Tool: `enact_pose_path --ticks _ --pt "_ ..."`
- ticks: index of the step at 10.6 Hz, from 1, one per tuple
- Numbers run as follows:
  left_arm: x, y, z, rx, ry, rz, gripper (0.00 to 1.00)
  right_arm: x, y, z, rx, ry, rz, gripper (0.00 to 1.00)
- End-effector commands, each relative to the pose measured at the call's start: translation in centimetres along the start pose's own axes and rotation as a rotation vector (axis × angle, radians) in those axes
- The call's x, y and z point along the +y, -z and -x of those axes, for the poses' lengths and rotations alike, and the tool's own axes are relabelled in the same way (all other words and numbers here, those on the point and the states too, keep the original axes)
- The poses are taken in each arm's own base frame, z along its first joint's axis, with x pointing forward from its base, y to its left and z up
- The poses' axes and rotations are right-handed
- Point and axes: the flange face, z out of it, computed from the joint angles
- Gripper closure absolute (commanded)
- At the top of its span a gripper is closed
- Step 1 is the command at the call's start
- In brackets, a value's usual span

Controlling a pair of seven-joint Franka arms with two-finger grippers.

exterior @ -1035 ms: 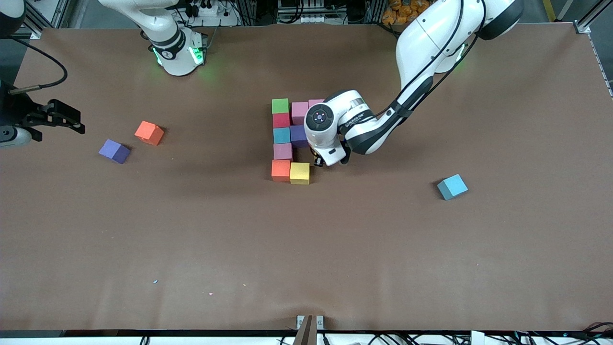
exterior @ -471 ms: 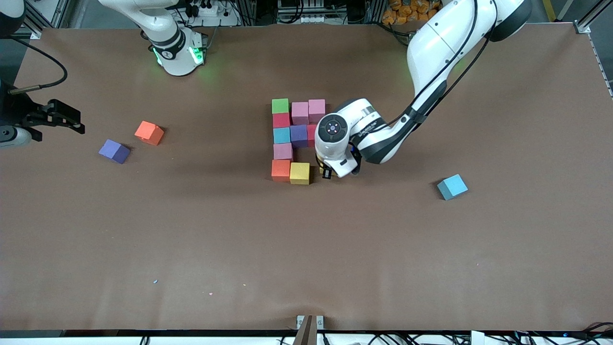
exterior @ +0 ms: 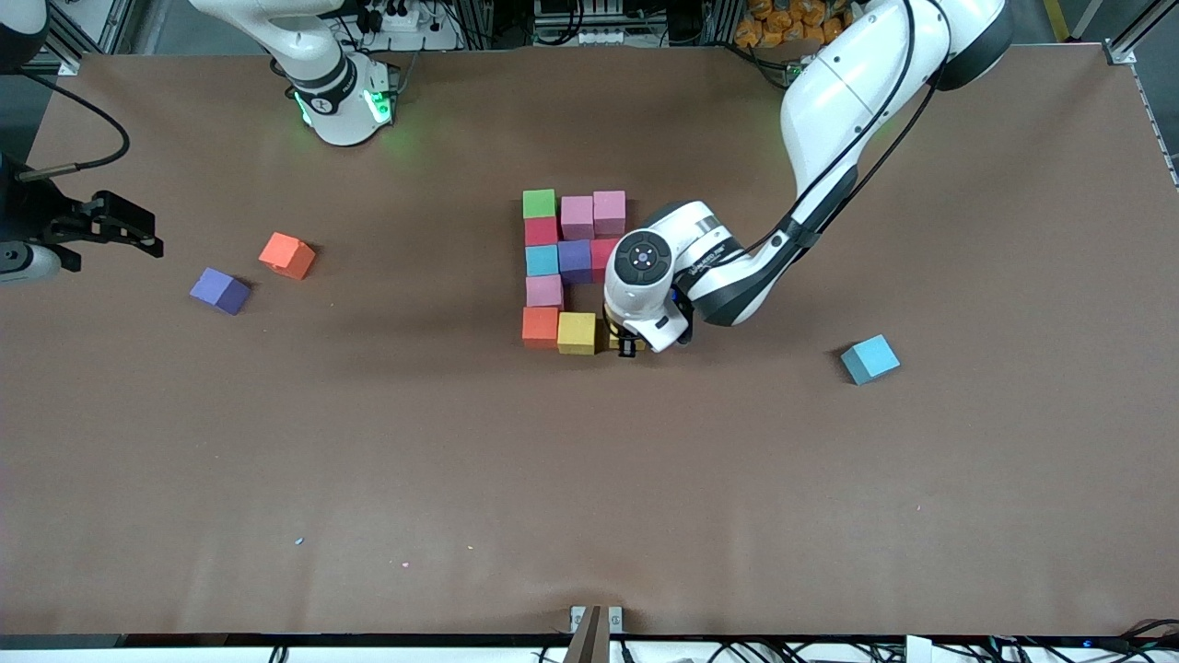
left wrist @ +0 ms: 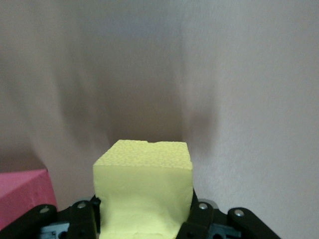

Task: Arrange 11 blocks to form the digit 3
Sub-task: 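Lower the yellow cube beside the first yellow cube and open the left gripper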

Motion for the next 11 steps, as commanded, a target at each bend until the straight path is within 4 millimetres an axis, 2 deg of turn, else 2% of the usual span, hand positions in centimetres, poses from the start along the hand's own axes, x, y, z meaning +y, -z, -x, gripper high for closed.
enact_pose_path --ticks 1,3,11 --pt "0.5 -0.3 1.2 0.003 0.022 0.034 1.00 -0.1 0.5 0.5 0.012 -0.005 -0.011 0.00" --pt "0.7 -1.6 1.7 0.022 0.021 0.043 1.00 -0.1 0.5 0.5 0.012 -0.005 -0.009 0.00" --pt "0.6 -1.6 2.1 0.009 0.015 0.051 1.00 -0.1 0.5 0.5 0.012 -0.005 -0.009 0.00"
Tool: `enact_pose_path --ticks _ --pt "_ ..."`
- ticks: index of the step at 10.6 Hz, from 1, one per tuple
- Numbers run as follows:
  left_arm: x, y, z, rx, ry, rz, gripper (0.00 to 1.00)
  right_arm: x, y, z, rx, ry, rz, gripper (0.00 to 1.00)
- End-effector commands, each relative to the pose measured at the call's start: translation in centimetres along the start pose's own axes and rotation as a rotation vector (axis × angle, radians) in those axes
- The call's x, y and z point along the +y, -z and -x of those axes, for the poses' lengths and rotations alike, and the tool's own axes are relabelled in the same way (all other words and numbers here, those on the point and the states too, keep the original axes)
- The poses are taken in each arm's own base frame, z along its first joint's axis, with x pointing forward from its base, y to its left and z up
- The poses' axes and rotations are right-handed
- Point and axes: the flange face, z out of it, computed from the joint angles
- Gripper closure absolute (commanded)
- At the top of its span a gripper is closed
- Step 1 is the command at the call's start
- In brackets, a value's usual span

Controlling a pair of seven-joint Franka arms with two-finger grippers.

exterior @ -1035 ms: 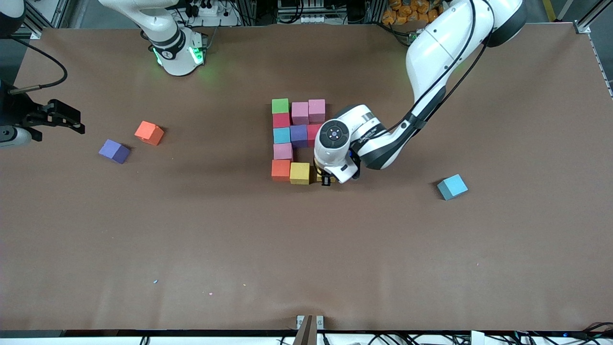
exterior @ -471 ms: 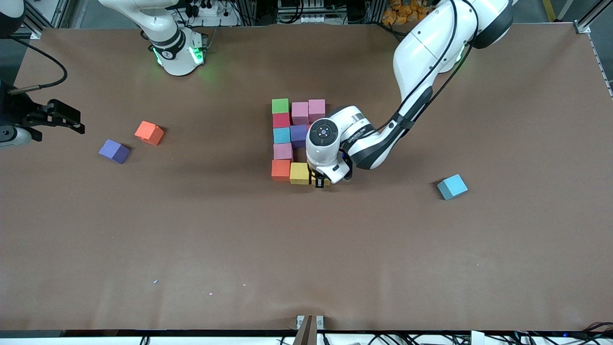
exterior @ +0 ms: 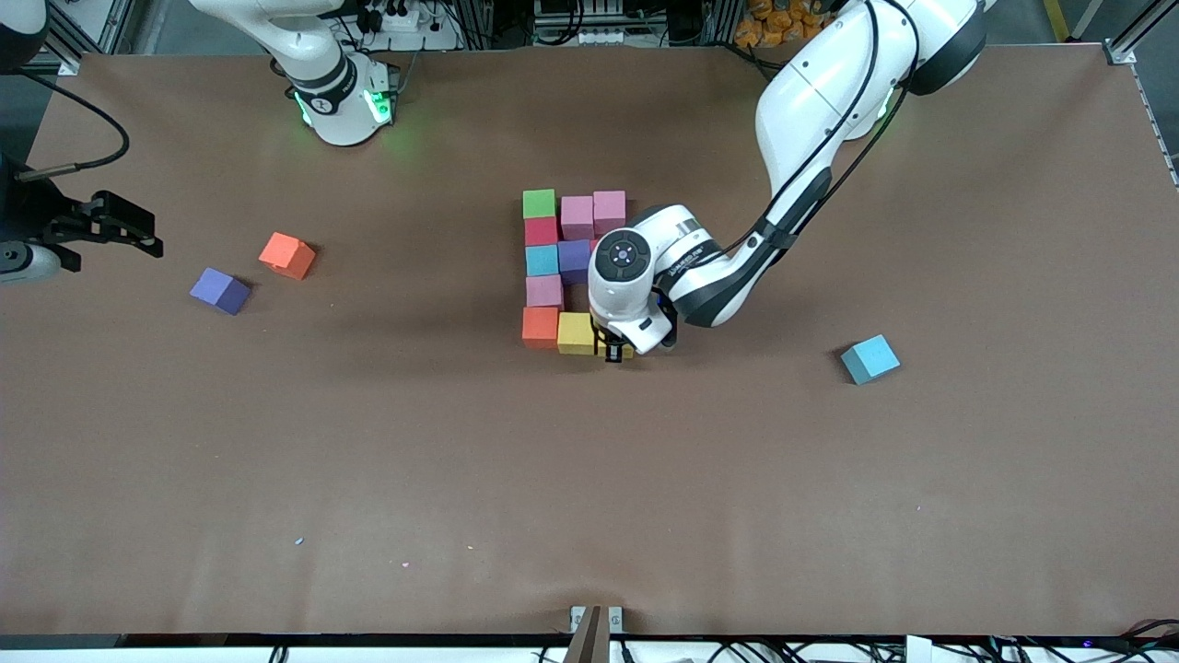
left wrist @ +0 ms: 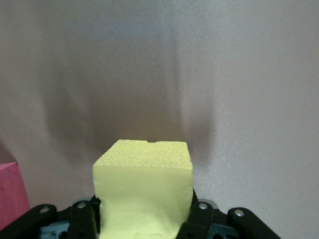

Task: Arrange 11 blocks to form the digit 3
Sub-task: 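Lower the yellow cube beside the first yellow cube and open the left gripper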

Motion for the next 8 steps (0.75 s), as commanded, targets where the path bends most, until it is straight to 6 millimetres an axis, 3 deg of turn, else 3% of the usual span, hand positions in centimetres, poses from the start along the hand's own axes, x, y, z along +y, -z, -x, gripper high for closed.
enact_pose_path --ticks 1,3,4,5,8 --pt "-0.1 -0.3 1.0 -0.012 0.011 0.000 1.00 -0.1 0.5 0.5 0.012 -0.005 -0.011 0.00" --pt "-0.1 -0.3 0.9 -0.011 0.008 0.001 1.00 -0.1 0.5 0.5 0.012 -0.005 -0.009 0.00" --pt "0.3 0.0 0.6 -0.013 0.015 0.005 0.46 -0.1 0.5 0.5 0.012 -0.005 -0.009 0.00" --pt "0.2 0.3 0.7 -0.012 0.014 0.007 0.00 -0.1 0.5 0.5 0.012 -0.005 -0.009 0.00" --pt "0.7 3.6 -0.2 0.036 0.001 0.021 0.00 -0.1 0.5 0.5 0.012 -0.005 -0.011 0.00"
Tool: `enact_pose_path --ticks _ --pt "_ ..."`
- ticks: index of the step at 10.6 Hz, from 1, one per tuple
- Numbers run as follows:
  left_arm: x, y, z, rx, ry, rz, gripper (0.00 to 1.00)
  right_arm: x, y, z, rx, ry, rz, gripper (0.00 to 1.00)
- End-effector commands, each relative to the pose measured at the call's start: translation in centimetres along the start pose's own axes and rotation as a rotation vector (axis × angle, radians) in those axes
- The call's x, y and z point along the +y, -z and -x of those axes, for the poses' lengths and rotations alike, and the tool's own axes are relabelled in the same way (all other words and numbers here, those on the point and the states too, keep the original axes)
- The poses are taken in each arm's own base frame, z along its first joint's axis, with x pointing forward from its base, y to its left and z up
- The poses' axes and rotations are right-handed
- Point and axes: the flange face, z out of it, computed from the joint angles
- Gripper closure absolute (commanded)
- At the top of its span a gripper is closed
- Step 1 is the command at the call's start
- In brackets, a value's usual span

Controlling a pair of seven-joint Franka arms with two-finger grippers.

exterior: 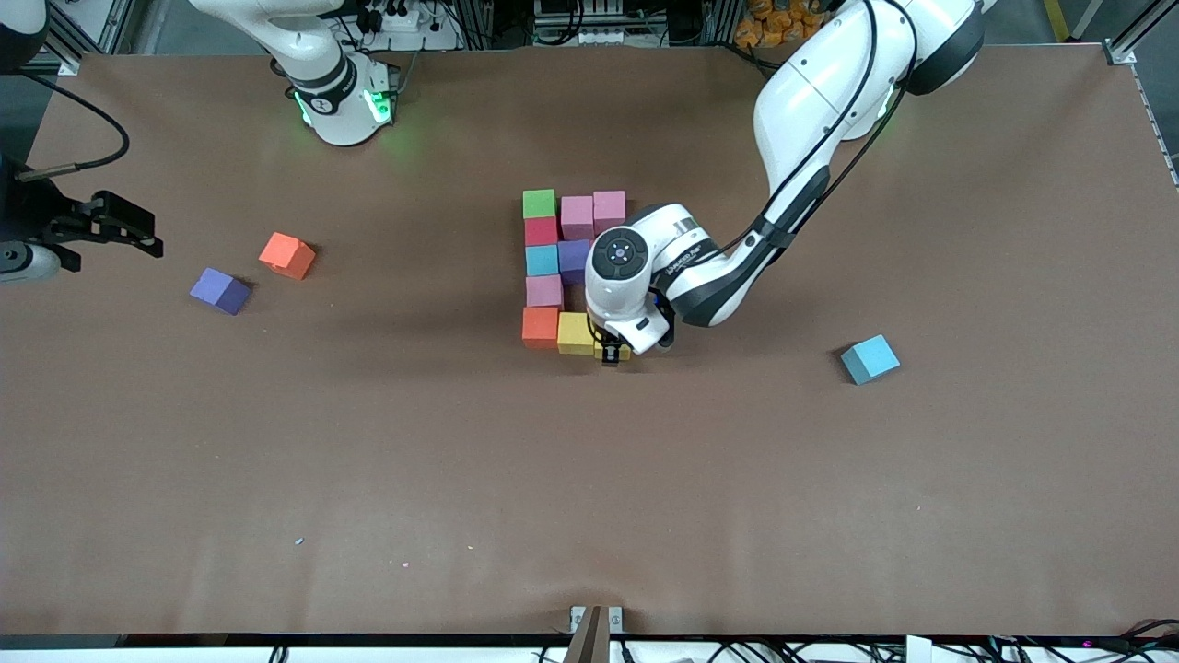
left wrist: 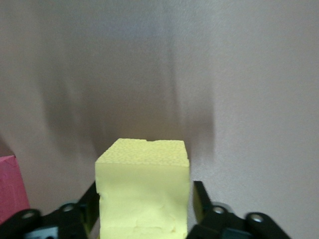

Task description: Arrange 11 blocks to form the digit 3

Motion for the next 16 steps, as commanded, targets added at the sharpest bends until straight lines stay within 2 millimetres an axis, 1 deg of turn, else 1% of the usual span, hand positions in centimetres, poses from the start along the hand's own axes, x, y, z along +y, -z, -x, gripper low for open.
enact_pose_path --ticks 1,2,4,5,6,8,9,11,12,13,14,15,16 --pt "0.3 4.2 -0.7 0.052 -0.015 0.014 0.00 0.0 0.5 0.6 0.012 -0.006 -0.009 0.00" --pt "0.3 5.8 -1.1 0.071 -0.038 0.014 0.00 0.0 0.5 0.6 0.012 -0.006 -0.011 0.00" --pt "1.0 9.9 -2.5 0.084 -0.066 0.030 0.00 0.0 0.5 0.6 0.010 -0.006 -0.010 0.00" --pt "1.6 11.6 -3.6 0.099 -0.092 0.034 0.00 0.0 0.5 0.6 0.010 -0.006 -0.011 0.00" --pt "2.4 12.8 -5.1 0.108 -0.138 0.033 0.00 0.0 0.5 0.6 0.010 -0.006 -0.011 0.00" --pt "4.6 16.5 -9.0 0.111 -0.213 0.042 0.00 0.0 0.5 0.6 0.010 -0.006 -0.010 0.00" --pt "5.7 18.4 -11.5 0.102 -0.242 0.041 0.00 0.0 0.5 0.6 0.010 -0.006 -0.010 0.00" --pt "7.2 22.1 -15.9 0.096 -0.280 0.046 0.00 0.0 0.5 0.6 0.010 -0.006 -0.010 0.00" --pt "7.7 23.0 -17.7 0.106 -0.308 0.041 0.00 0.0 0.6 0.6 0.012 -0.006 -0.011 0.00" --pt "7.8 23.8 -19.2 0.122 -0.339 0.024 0.00 0.0 0.5 0.6 0.010 -0.006 -0.010 0.00" --pt "7.6 24.6 -20.2 0.124 -0.400 0.000 0.00 0.0 0.6 0.6 0.012 -0.006 -0.010 0.00" --pt "7.8 25.9 -22.2 0.112 -0.435 -0.013 0.00 0.0 0.5 0.6 0.010 -0.006 -0.010 0.00" --pt "7.6 26.7 -23.6 0.107 -0.471 -0.034 0.00 0.0 0.5 0.6 0.010 -0.006 -0.010 0.00"
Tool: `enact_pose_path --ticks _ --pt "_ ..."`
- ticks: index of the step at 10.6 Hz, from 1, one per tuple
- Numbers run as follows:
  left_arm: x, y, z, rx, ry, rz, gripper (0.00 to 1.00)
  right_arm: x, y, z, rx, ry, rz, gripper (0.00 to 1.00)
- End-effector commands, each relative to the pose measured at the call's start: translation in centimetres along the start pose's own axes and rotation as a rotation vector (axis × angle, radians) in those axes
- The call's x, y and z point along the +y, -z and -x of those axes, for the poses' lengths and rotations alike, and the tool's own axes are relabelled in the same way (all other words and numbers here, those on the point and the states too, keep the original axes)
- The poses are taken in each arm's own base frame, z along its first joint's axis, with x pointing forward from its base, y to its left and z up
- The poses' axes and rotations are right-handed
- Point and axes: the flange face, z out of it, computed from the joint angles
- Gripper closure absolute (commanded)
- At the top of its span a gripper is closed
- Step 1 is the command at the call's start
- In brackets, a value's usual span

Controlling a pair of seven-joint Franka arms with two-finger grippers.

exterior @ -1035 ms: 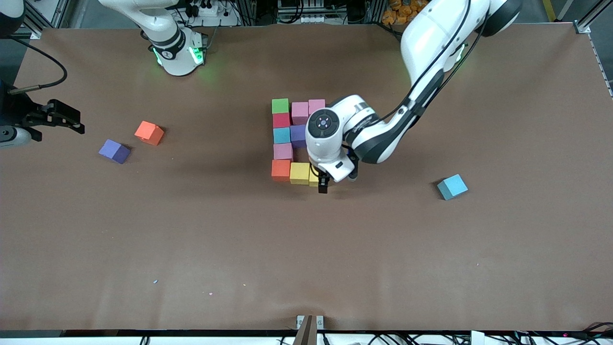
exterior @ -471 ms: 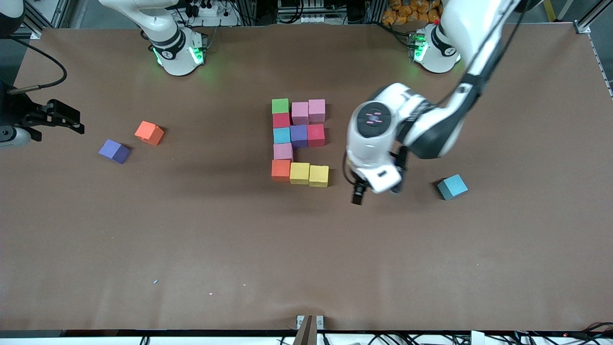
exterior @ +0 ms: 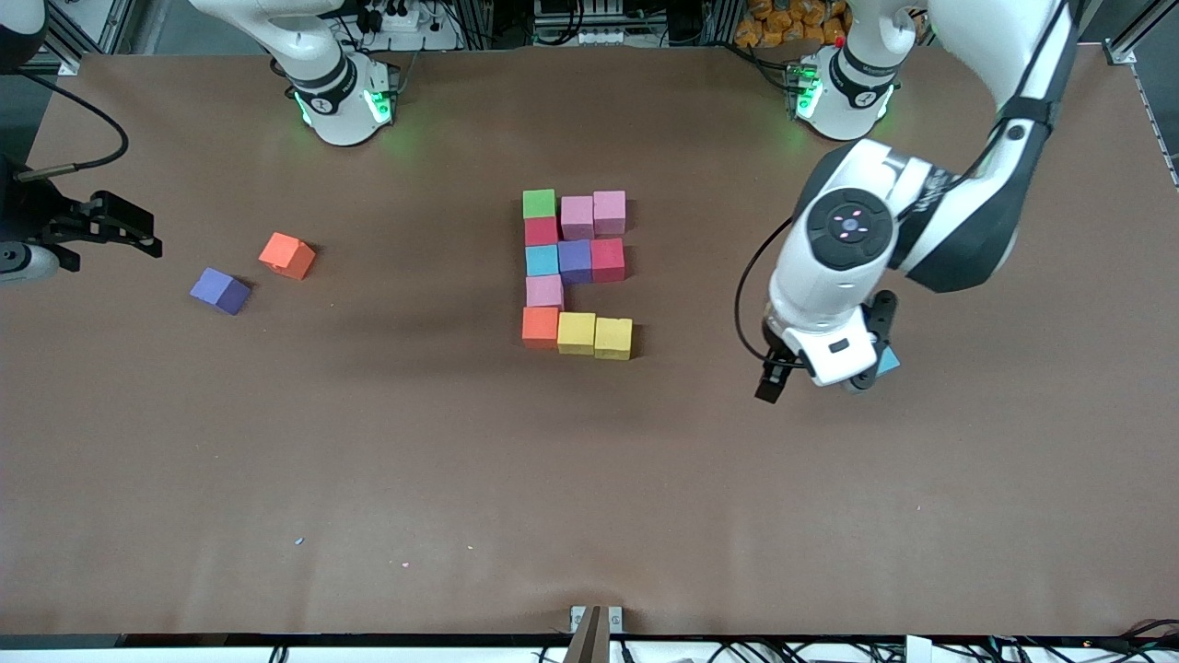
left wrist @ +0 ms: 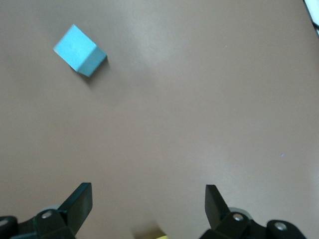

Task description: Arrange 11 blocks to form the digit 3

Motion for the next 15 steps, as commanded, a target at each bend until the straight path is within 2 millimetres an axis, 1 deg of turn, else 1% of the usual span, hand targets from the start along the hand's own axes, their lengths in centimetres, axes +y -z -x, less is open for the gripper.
enact_pose_path --ticks 1,3,4,7,9,10,11,12,14,15 --pt "-2.8 2.2 -2.8 -0.036 -0.100 -0.064 0.00 -0.1 0.5 0.6 0.010 -0.004 -0.010 0.00" --pt "-4.6 3.7 -5.6 -0.072 -0.207 -0.100 0.00 -0.1 0.5 0.6 0.010 -0.004 -0.010 0.00" --pt "-5.8 5.0 -6.0 -0.079 -0.274 -0.096 0.00 -0.1 0.5 0.6 0.010 -0.004 -0.010 0.00" --pt "-12.3 9.3 -10.3 -0.076 -0.475 -0.068 0.00 -0.1 0.5 0.6 0.010 -0.004 -0.011 0.00" --pt "-15.4 11.7 -13.5 -0.089 -0.638 -0.074 0.00 -0.1 0.5 0.6 0.010 -0.004 -0.010 0.00" --pt "-16.6 12.9 -15.5 -0.081 -0.695 -0.054 0.00 -0.1 0.4 0.6 0.009 -0.004 -0.011 0.00" --pt "-17.0 13.7 -16.3 -0.072 -0.756 -0.037 0.00 -0.1 0.5 0.6 0.010 -0.004 -0.011 0.00" --pt "-16.8 14.5 -16.9 -0.061 -0.827 -0.019 0.00 -0.1 0.4 0.6 0.009 -0.004 -0.011 0.00" --pt "-16.8 16.2 -16.4 -0.063 -0.937 0.002 0.00 -0.1 0.5 0.6 0.010 -0.006 -0.011 0.00" --pt "-16.6 17.2 -16.2 -0.073 -0.978 0.042 0.00 -0.1 0.5 0.6 0.010 -0.006 -0.011 0.00"
